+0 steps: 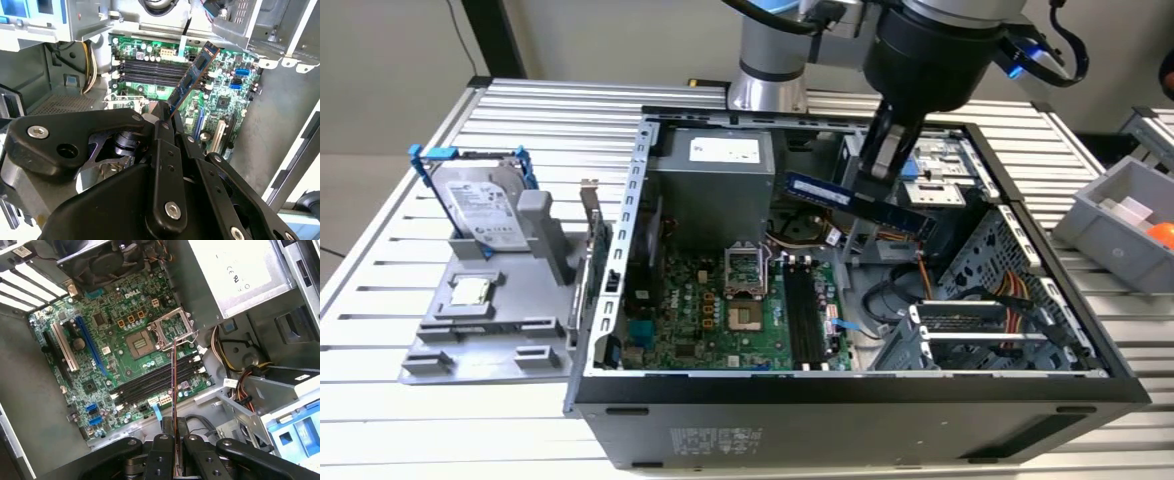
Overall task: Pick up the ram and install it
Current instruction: 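Insert the ram into the slot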
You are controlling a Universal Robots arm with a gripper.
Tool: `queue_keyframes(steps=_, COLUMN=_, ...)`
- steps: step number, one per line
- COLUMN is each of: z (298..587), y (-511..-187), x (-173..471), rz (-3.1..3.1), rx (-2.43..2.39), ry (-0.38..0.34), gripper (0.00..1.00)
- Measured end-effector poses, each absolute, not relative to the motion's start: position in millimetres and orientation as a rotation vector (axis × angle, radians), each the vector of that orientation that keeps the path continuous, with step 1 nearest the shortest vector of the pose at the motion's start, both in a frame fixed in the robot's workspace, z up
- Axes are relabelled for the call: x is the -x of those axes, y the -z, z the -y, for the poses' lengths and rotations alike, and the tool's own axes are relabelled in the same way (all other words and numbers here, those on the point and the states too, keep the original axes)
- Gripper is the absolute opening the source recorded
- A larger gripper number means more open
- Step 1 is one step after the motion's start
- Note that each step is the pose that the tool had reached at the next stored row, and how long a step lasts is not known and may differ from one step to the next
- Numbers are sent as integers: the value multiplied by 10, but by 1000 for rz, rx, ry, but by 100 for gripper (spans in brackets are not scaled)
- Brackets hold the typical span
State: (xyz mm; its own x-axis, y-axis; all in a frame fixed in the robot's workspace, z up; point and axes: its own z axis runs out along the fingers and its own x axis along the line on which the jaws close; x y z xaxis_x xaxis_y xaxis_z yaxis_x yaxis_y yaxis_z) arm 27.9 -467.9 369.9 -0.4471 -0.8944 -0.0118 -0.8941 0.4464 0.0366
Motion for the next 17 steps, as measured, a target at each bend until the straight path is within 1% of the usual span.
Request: queue_keyframes(steps=17, z=4732, y=-3699, x=-279, rz=2785, rx=-1438, ry=60, gripper=0)
